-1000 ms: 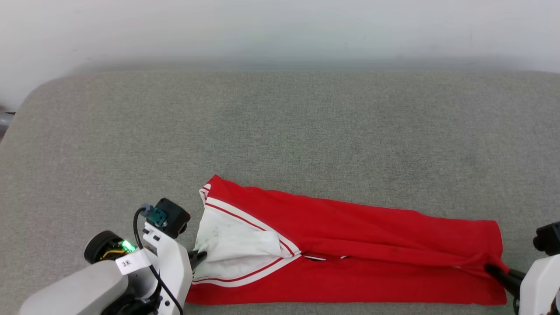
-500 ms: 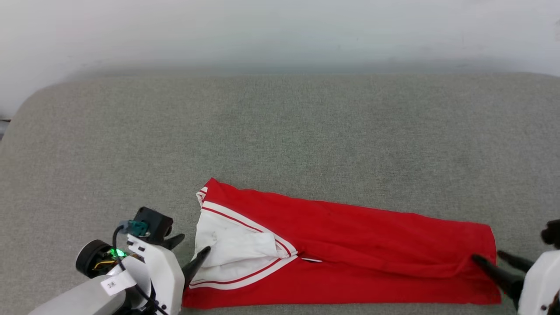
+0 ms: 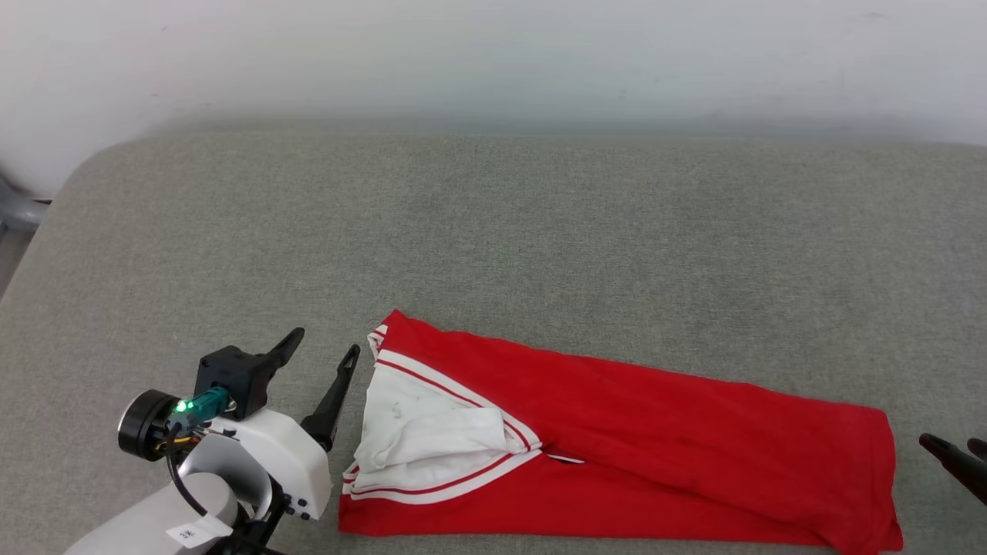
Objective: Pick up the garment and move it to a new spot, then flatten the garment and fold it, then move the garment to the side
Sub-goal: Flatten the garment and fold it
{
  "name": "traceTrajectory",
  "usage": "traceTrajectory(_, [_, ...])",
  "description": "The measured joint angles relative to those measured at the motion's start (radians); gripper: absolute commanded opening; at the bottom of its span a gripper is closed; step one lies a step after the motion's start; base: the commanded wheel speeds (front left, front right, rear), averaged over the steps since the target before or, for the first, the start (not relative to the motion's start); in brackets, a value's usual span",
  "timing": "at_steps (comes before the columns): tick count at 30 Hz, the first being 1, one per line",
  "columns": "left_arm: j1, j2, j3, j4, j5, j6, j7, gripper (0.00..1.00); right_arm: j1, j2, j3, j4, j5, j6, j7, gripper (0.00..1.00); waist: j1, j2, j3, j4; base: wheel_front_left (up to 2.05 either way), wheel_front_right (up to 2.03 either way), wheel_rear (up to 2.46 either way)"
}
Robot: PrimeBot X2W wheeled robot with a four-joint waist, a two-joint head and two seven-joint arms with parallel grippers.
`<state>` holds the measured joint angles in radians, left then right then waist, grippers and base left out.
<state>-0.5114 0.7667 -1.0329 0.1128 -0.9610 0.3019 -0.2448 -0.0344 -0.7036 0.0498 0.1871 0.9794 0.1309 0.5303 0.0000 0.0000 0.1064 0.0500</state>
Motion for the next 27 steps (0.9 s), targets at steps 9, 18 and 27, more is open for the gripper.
traceTrajectory(9, [0.061, -0.085, 0.161, -0.004, 0.152, 0.073, -0.015, 1.00, 0.016, 0.064, -0.001, 0.059, 0.013, 0.000, 0.062, 1.00, 0.0000, 0.0000, 0.039, 0.040, 0.00, 0.00, 0.00])
traceTrajectory(18, [0.204, -0.206, 0.389, -0.026, 0.359, 0.070, -0.016, 1.00, 0.012, 0.108, 0.054, 0.088, 0.018, 0.000, 0.062, 1.00, 0.0000, 0.0000, 0.063, 0.073, 0.00, 0.00, 0.00])
traceTrajectory(27, [0.324, -0.347, 0.555, -0.024, 0.545, 0.015, -0.017, 1.00, -0.027, 0.120, 0.123, 0.106, 0.030, -0.002, 0.023, 0.80, 0.0000, 0.0000, 0.066, 0.079, 0.00, 0.00, 0.00])
